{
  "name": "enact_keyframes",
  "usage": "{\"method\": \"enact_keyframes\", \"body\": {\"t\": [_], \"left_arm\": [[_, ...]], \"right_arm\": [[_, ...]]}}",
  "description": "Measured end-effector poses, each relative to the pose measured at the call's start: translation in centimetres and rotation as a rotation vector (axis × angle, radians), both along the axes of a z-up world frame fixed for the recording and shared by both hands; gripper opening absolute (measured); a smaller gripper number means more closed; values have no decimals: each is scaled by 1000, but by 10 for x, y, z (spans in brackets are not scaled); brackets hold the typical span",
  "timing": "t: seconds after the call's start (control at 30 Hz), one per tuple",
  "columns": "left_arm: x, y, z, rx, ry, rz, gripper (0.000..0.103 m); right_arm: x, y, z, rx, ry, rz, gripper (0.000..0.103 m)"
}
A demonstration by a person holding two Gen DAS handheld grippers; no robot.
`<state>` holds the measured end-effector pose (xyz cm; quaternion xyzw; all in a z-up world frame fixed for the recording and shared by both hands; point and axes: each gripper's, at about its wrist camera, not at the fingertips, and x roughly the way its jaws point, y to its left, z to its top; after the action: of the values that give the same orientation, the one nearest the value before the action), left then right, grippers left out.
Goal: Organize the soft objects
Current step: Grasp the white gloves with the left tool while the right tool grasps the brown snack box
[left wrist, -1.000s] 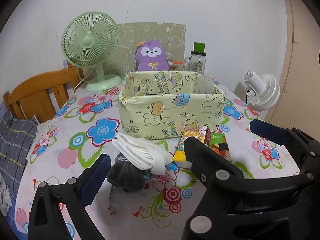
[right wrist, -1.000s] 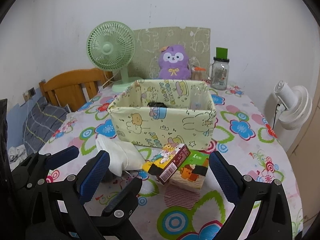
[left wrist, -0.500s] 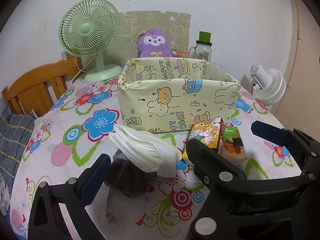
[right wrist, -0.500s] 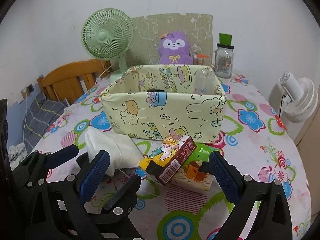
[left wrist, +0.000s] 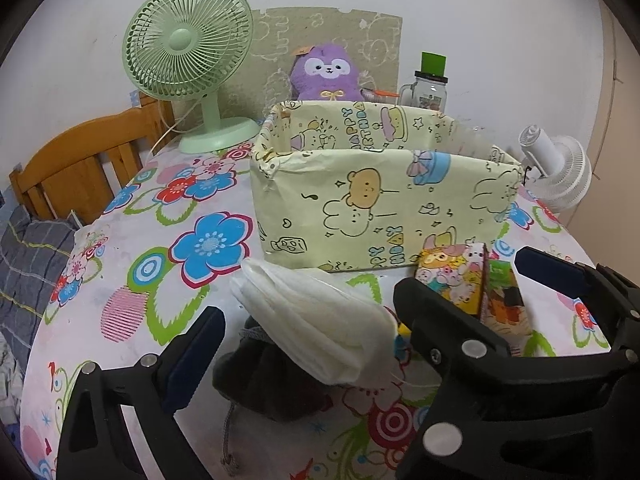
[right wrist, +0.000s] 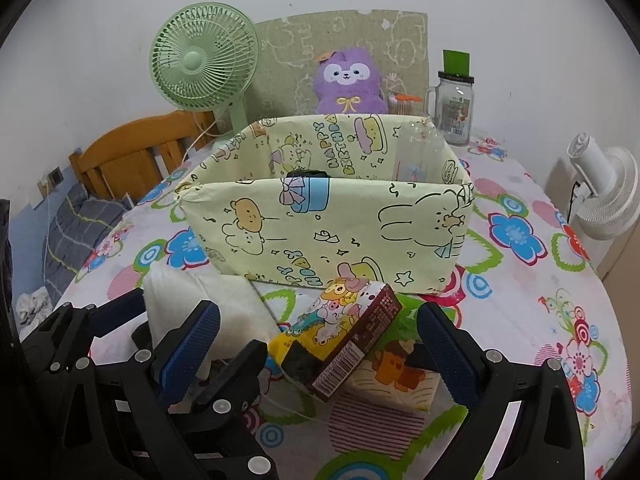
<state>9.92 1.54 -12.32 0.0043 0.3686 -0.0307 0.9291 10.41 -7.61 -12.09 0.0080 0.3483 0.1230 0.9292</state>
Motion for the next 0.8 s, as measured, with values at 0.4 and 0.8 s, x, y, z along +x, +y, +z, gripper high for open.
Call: {"method": "enact_keyframes", "body": {"t": [0.4,0.8], "left_arm": [[12,-1,-11,-1,55,-7,85],[10,-7,-10,11,49,-34,61]], "right_arm": [[17,0,-14,13,66,-16,83],[19,2,-17,3,76,-20,44]]}}
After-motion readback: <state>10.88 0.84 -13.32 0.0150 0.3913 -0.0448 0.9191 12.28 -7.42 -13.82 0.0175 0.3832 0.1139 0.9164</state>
